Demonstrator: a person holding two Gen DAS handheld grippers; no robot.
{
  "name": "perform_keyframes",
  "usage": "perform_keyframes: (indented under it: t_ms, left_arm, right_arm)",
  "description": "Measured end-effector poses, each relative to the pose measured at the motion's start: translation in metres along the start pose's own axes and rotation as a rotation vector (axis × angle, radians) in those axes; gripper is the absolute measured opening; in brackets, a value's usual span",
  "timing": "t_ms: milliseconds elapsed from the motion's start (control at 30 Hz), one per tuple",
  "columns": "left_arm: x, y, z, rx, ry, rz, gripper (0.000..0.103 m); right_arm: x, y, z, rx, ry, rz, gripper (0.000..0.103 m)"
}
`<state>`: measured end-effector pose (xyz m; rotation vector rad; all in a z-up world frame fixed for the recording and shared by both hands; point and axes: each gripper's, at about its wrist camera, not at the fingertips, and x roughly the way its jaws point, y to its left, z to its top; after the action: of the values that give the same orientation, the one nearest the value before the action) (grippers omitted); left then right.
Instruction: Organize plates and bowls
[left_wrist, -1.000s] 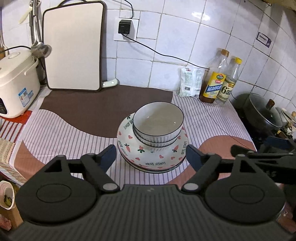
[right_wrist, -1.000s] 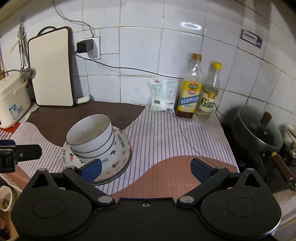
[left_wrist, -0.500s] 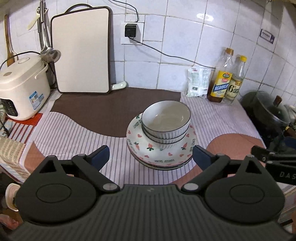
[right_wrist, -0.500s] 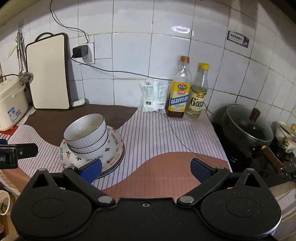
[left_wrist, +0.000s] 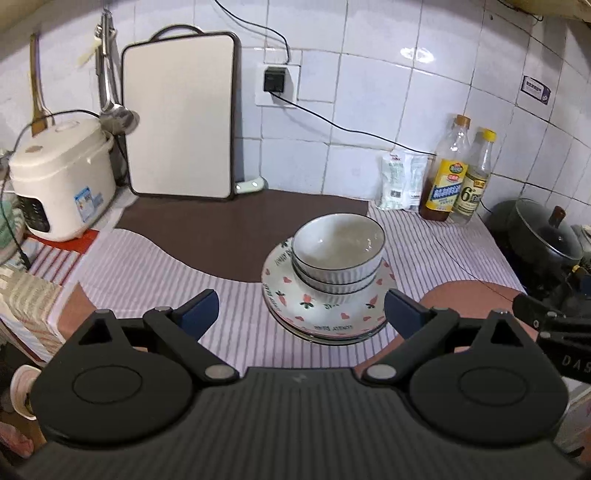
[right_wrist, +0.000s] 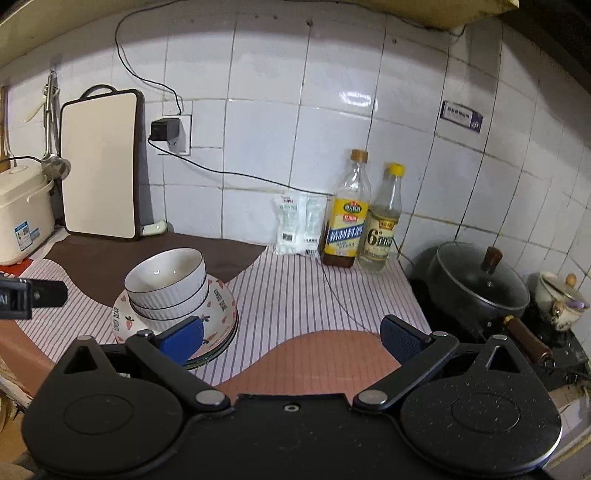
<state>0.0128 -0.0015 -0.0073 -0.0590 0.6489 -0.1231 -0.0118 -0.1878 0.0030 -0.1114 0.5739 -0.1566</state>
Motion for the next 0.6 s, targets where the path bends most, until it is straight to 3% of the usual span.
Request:
perform_keyframes:
  t_ms: [333,600]
  left_arm:
    - [-0.005,0.009,-0.008,-0.02,-0.018,0.044,0.097]
    - [-0.003,0.006,-0.011,0.015,-0.012,0.03,0.097]
  right_arm:
    - [-0.007,0.0,-0.004,0.017,0.005,0.002,0.103]
    - [-0.007,0.005,-0.006,0.005,0.002,-0.01,0.103]
